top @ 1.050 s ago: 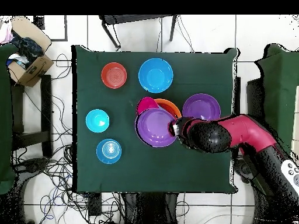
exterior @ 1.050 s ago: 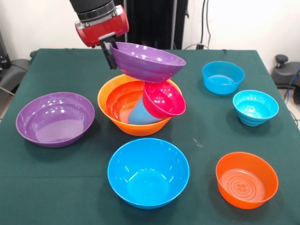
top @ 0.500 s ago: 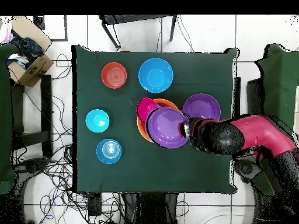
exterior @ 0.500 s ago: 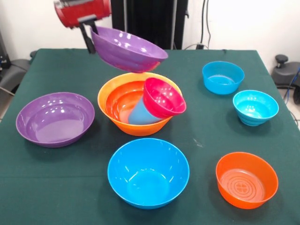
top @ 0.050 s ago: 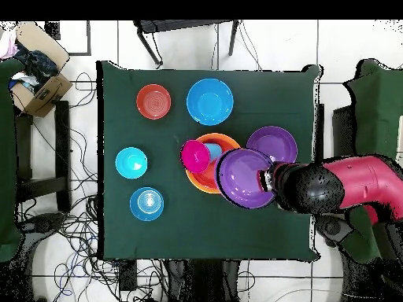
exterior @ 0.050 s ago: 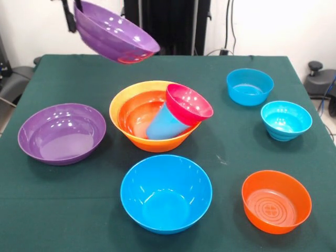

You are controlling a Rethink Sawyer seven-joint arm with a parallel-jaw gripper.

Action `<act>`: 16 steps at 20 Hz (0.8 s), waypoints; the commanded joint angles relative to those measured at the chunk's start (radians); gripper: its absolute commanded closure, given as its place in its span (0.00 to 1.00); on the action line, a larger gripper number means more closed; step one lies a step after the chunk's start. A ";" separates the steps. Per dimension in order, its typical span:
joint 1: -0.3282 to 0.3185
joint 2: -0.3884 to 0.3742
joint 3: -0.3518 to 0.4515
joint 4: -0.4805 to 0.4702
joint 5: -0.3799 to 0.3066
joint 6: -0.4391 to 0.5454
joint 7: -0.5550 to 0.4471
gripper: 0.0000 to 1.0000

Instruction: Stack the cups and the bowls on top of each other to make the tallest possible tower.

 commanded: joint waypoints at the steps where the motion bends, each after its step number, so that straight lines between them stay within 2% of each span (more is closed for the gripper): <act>1: 0.122 -0.052 -0.117 -0.049 -0.188 0.033 -0.134 1.00; 3: 0.188 -0.030 -0.173 -0.069 -0.269 0.033 -0.051 1.00; 6: 0.280 -0.006 -0.240 -0.086 -0.337 0.036 0.070 1.00; 9: 0.357 -0.001 -0.291 -0.094 -0.370 0.037 0.147 1.00; 13: 0.439 0.019 -0.368 -0.096 -0.388 -0.019 0.291 1.00; 16: 0.488 0.034 -0.412 -0.099 -0.401 -0.026 0.322 1.00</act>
